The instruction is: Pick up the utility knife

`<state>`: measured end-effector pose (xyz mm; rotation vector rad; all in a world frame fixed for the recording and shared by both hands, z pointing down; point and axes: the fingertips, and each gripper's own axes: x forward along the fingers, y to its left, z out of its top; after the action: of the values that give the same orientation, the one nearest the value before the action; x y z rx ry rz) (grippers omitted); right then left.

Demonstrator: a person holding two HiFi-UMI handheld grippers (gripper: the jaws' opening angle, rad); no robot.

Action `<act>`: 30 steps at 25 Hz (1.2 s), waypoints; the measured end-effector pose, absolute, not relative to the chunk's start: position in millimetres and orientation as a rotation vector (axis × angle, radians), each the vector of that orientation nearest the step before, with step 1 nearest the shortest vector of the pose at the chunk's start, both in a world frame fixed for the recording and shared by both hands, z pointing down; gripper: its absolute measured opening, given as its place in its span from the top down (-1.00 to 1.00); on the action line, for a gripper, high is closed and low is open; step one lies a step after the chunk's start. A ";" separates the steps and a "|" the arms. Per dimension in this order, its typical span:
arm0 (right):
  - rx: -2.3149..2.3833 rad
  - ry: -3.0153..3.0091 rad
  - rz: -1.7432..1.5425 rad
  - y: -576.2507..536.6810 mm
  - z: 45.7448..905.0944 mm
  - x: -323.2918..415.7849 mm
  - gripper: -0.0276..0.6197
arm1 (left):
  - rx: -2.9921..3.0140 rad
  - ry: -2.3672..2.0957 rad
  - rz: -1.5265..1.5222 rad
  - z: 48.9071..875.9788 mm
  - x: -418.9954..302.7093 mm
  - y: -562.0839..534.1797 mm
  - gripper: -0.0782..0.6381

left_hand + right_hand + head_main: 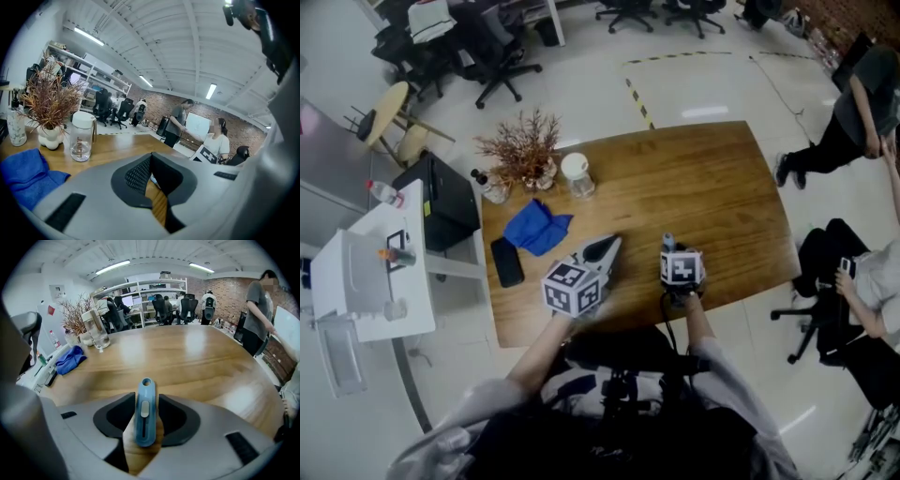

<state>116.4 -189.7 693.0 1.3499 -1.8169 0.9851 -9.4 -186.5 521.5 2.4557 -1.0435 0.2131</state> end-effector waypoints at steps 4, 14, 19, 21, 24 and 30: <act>1.548 -1.927 0.877 -202.5 642.5 133.4 0.38 | 2.450 -1.045 0.196 521.1 -8.2 -189.5 0.78; 1.835 -2.346 1.027 -182.2 508.5 126.6 0.78 | 2.467 -0.982 0.156 511.6 9.8 -191.7 0.78; 1.887 -2.394 1.020 -174.0 484.4 128.9 0.87 | 2.507 -0.929 0.132 498.6 22.6 -188.5 0.78; 1.907 -2.394 0.999 -172.8 479.3 129.5 0.87 | 2.530 -0.904 0.136 495.2 27.7 -189.6 0.78; 1.928 -2.379 0.968 -169.7 477.3 130.1 0.87 | 2.558 -0.870 0.142 491.5 35.3 -190.4 0.78; 1.940 -2.363 0.957 -163.6 477.3 127.5 0.87 | 2.596 -0.834 0.121 480.4 44.6 -191.6 0.78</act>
<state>127.5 -163.6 477.3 1.9400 -2.3633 0.9574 44.6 -191.6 480.4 2.5956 -0.8340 0.1207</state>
